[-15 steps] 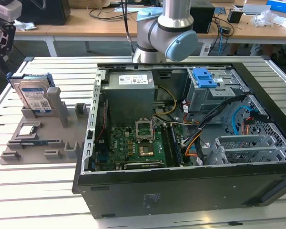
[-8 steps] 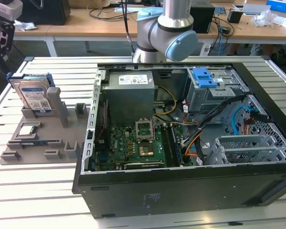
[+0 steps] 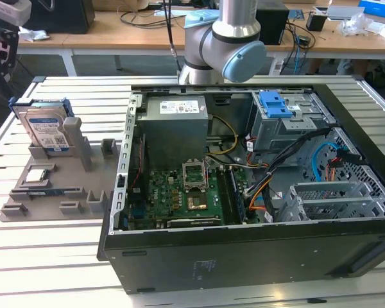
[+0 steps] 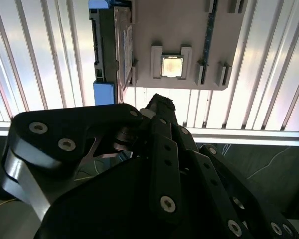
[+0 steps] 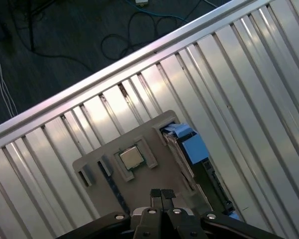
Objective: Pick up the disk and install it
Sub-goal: 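Pick up the disk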
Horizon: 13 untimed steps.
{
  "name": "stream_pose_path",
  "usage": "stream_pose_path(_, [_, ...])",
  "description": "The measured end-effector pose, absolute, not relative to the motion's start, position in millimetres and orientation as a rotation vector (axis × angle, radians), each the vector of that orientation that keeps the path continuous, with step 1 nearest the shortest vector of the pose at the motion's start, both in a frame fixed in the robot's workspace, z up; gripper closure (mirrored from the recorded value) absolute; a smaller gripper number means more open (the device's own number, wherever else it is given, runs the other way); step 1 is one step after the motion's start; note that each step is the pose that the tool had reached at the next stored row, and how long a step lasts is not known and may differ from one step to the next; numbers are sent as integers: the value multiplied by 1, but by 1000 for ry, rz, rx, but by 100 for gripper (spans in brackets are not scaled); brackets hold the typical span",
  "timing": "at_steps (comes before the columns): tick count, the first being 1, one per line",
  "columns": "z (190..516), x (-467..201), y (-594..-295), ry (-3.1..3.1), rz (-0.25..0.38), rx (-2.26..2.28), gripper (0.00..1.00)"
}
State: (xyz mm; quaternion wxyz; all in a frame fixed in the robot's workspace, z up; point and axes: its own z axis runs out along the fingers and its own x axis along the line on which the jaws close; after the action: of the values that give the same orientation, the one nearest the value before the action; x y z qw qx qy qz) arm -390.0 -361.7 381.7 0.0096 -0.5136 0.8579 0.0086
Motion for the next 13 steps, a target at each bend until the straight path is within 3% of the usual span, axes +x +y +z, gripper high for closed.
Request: stream_pose_path(13, [382, -390, -362, 2590, 28, -1746, 89])
